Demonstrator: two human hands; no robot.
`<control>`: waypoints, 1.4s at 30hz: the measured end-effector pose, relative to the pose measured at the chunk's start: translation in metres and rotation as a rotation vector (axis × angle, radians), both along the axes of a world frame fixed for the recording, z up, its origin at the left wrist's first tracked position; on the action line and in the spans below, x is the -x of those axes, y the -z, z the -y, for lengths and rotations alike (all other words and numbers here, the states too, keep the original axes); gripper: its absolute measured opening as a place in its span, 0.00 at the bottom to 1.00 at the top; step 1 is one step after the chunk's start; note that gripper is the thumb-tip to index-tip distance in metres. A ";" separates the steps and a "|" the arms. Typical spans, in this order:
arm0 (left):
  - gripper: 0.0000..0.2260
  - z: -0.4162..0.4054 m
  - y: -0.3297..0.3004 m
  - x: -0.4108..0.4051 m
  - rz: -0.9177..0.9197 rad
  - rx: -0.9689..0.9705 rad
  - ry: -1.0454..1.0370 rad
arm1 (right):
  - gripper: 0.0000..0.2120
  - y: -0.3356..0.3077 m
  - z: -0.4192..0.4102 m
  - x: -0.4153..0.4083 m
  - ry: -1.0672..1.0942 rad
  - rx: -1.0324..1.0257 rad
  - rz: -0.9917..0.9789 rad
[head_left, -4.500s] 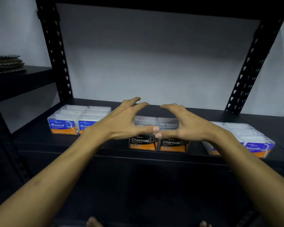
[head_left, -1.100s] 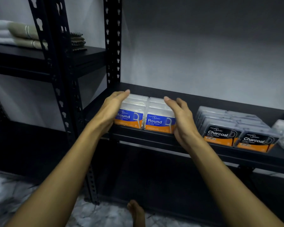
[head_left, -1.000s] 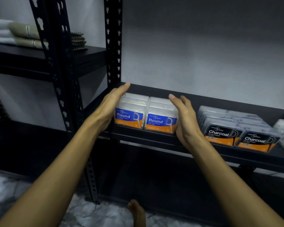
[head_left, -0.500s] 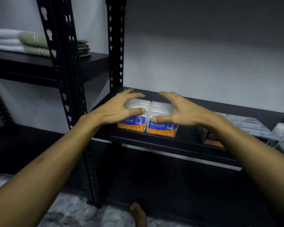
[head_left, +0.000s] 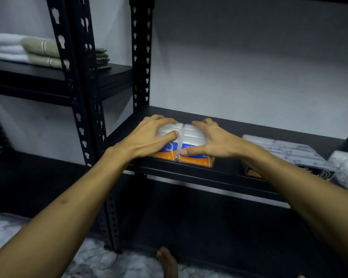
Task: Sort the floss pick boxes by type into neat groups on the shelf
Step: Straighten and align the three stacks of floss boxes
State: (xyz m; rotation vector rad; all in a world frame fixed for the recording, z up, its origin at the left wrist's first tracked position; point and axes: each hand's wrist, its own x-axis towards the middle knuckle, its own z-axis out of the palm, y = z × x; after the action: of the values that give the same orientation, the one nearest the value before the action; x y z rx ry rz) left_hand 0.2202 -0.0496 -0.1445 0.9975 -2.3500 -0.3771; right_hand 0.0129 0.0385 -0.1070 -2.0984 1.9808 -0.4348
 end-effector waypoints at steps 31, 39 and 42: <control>0.24 -0.001 -0.002 0.001 0.044 0.077 -0.022 | 0.50 0.006 0.007 0.005 -0.026 0.022 -0.083; 0.26 -0.007 -0.026 -0.002 0.224 0.007 0.021 | 0.52 -0.001 0.007 0.003 -0.023 -0.039 -0.140; 0.25 -0.008 -0.031 -0.001 0.249 -0.020 0.016 | 0.52 -0.004 0.004 0.000 -0.012 -0.046 -0.168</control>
State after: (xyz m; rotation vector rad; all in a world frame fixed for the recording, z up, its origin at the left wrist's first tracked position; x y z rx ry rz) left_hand 0.2209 -0.0415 -0.1136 1.0900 -2.5812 -0.2972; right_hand 0.0131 0.0345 -0.1032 -2.1806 2.0456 -0.2148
